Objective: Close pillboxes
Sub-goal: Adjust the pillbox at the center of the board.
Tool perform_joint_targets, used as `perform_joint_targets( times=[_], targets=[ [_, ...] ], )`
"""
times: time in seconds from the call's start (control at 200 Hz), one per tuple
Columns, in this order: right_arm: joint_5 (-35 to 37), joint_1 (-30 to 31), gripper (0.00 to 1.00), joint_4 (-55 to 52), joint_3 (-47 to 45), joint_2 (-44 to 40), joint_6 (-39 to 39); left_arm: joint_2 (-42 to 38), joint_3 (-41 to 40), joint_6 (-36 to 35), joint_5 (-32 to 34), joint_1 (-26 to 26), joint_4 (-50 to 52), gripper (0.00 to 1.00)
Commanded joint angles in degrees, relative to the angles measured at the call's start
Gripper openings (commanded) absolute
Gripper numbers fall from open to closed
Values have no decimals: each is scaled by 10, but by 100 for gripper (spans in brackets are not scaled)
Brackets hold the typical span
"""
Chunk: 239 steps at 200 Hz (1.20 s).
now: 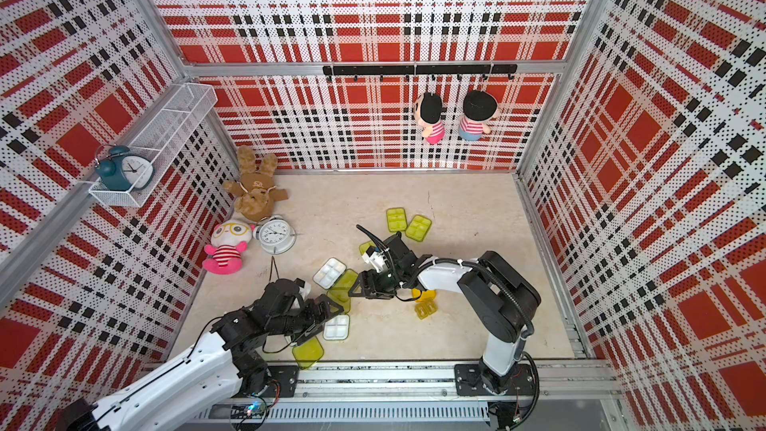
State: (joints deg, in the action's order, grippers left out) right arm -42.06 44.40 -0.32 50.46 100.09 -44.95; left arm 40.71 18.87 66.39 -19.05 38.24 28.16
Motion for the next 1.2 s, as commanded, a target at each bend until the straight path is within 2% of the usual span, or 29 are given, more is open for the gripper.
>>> perform_joint_targets(
  times=[0.0, 0.356, 0.576, 0.772, 0.972, 1.072, 1.192],
  targets=[
    [14, 0, 76, 4, -8, -35, -2, 24, 1, -30, 13, 3, -33, 98],
    [25, -10, 76, -2, -31, -65, -1, 56, -11, -26, 17, 15, -81, 98],
    [29, -20, 77, -15, -46, -91, 5, 109, -5, 2, 33, 56, -158, 98],
    [35, -34, 77, -31, -79, -137, 10, 215, 39, 4, 51, 105, -230, 98],
    [44, -66, 77, -51, -130, -213, 9, 339, 133, -21, 70, 152, -267, 98],
    [49, -82, 77, -67, -151, -253, 9, 366, 170, -30, 70, 162, -266, 98],
    [54, -99, 78, -85, -165, -289, 12, 361, 182, -33, 62, 163, -255, 98]
  ],
)
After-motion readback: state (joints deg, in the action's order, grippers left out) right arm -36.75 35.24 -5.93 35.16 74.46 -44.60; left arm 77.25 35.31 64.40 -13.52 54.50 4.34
